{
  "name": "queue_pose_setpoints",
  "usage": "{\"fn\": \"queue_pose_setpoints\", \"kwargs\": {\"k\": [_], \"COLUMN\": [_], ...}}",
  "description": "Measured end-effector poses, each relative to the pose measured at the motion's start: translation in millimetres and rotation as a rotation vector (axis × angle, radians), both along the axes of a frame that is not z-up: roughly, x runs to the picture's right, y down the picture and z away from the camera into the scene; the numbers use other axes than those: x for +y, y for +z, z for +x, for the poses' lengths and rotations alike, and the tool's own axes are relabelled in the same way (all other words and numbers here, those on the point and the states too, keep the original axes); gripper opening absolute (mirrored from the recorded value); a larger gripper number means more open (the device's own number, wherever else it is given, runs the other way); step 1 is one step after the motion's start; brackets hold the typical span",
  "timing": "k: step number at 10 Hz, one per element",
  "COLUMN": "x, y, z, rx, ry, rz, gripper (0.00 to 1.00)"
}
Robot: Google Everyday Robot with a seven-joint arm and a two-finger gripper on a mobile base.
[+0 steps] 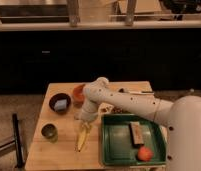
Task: Place banana in table surface
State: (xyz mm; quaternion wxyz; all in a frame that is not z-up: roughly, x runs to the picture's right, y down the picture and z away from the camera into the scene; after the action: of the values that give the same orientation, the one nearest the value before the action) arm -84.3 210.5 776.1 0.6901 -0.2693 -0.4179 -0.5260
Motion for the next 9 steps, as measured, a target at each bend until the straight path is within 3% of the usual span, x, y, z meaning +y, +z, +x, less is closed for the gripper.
{"fn": "queue_pose_setpoints", "kwargs": {"k": [4,5,9], "x": [1.7,2.0,2.4], "y": [-0.8,-0.6,3.6], "z": [-6.7,-9.5,-23.6], "rx": [-0.009,-0.016,-0.044], "ry": [-0.006,-0.015,-0.056], "rz": [-0.004,-0.005,0.006], "gripper": [0.74,0.79,0.8]}}
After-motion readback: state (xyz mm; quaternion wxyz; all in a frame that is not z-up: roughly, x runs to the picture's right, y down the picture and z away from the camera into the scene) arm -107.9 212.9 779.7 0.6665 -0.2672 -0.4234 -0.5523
